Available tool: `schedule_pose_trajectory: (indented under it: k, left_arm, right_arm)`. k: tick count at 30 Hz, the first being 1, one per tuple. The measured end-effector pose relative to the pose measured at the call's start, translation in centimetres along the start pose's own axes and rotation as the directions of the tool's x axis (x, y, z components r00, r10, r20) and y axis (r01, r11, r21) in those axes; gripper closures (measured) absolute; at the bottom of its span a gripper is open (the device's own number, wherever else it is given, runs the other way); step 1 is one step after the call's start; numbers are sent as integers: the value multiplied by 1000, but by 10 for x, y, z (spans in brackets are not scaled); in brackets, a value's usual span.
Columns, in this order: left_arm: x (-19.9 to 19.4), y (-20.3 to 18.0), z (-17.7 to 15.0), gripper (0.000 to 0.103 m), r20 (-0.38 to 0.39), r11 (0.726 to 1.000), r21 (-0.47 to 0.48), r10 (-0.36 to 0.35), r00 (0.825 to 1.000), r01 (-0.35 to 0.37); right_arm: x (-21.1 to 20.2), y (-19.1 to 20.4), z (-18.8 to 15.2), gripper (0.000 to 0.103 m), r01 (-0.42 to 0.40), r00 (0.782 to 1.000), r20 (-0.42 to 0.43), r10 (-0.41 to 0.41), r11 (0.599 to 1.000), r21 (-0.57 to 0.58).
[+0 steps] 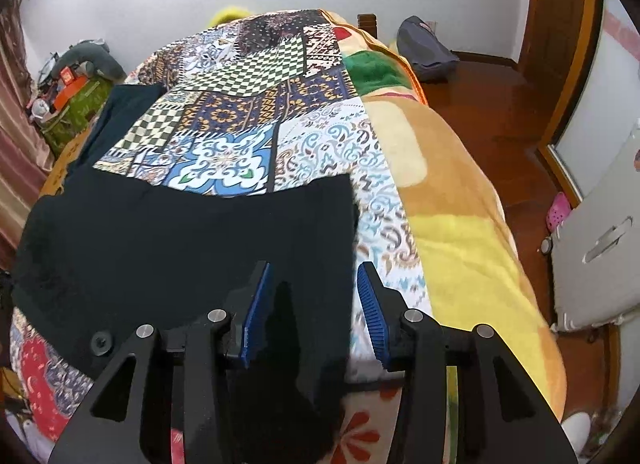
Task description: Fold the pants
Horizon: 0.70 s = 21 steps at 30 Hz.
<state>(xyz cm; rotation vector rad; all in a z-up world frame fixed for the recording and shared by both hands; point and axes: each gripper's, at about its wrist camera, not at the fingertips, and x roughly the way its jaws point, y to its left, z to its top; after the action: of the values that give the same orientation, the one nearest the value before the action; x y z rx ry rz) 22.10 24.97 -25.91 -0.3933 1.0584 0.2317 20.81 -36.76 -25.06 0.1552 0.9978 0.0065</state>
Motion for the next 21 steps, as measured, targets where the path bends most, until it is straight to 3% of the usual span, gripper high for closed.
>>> schedule_pose_trajectory:
  k: [4, 6, 10, 13, 14, 18, 21]
  left_arm:
    - [-6, -6, 6, 84, 41, 998, 47, 51, 998, -53]
    - [-4, -6, 5, 84, 49, 995, 67, 76, 996, -79]
    - [16, -3, -3, 84, 4, 993, 70, 91, 996, -91]
    - [31, -2, -12, 84, -27, 993, 69, 97, 995, -95]
    - [33, -3, -13, 84, -27, 992, 71, 101, 994, -99]
    - [23, -10, -10, 86, 21, 987, 94, 128, 992, -129]
    - [2, -10, 0, 86, 74, 987, 90, 123, 990, -130]
  right_arm:
    - [17, -4, 10, 62, 13, 999, -30, -13, 1000, -1]
    - [25, -3, 11, 57, 2, 999, -48, -2, 1000, 2]
    - [39, 1, 9, 54, -1, 997, -77, 2, 1000, 10]
    - [41, 7, 9, 65, 16, 997, -75, -18, 1000, -27]
    - [41, 9, 10, 73, 14, 997, -74, -17, 999, -34]
    - [31, 18, 15, 94, 7, 999, -47, -13, 993, -121]
    - [20, 23, 25, 95, 41, 999, -1, -42, 982, -187]
